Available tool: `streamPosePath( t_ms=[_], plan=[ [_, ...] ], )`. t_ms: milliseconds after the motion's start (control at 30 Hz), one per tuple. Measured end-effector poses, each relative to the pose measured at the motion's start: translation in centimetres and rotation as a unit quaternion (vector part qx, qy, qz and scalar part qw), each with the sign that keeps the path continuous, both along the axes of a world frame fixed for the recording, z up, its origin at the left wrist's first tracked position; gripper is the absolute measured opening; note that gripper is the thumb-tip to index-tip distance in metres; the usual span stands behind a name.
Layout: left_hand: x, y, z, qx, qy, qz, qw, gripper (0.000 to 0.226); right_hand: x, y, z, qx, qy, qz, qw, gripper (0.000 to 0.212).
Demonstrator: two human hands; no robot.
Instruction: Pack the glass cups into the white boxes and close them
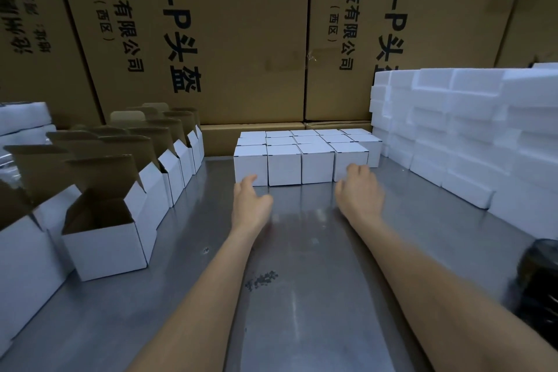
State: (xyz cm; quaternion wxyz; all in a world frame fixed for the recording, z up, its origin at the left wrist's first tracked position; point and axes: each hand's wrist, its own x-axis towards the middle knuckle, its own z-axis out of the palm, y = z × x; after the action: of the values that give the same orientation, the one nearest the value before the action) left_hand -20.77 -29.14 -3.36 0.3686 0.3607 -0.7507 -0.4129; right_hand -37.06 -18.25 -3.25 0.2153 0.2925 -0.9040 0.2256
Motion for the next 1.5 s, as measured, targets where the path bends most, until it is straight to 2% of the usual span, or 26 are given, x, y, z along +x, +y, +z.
streamPosePath(
  t_ms=[133,267,367,500,700,833,1033,1300,1400,1500],
  plan=[
    [1.8,3.6,-0.2,-0.020,0.003,-0.023,1.000,0.044,3.5,2.2,-0.1,0.035,0.007,0.024,0.999,0.021],
    [4.5,7.0,-0.4,-0.038,0.000,-0.033,0.999,0.036,7.2,4.8,-0.5,0.075,0.005,0.026,0.997,0.029],
    [6.7,9.3,-0.4,-0.052,0.009,-0.028,0.998,0.032,8.9,6.9,0.1,0.152,-0.047,0.008,0.987,0.039],
    [9.4,11.8,-0.2,-0.050,0.016,-0.028,0.998,0.033,9.2,10.3,3.1,0.224,-0.126,-0.056,0.965,0.053],
    [12.4,13.9,-0.4,-0.014,0.042,-0.051,0.998,0.033,7.2,16.6,6.9,0.272,-0.154,-0.215,0.925,0.054],
    [13.1,14.4,-0.3,-0.004,0.046,-0.053,0.998,0.032,7.1,18.8,7.1,0.300,-0.205,-0.242,0.900,0.056],
    [13.4,14.7,0.2,0.011,0.059,-0.049,0.997,0.032,9.0,17.4,6.3,0.296,-0.138,-0.151,0.933,0.050],
    [13.5,15.2,0.4,0.006,0.052,-0.055,0.997,0.023,14.3,11.8,5.4,0.205,-0.078,0.012,0.976,0.050],
    [13.3,15.4,0.4,0.012,0.039,-0.071,0.997,0.038,16.9,11.1,4.0,0.143,-0.014,0.091,0.985,0.046],
    [13.0,15.6,0.2,0.002,-0.003,-0.111,0.994,0.070,18.9,11.7,2.6,0.045,0.027,0.209,0.977,0.045]
  ],
)
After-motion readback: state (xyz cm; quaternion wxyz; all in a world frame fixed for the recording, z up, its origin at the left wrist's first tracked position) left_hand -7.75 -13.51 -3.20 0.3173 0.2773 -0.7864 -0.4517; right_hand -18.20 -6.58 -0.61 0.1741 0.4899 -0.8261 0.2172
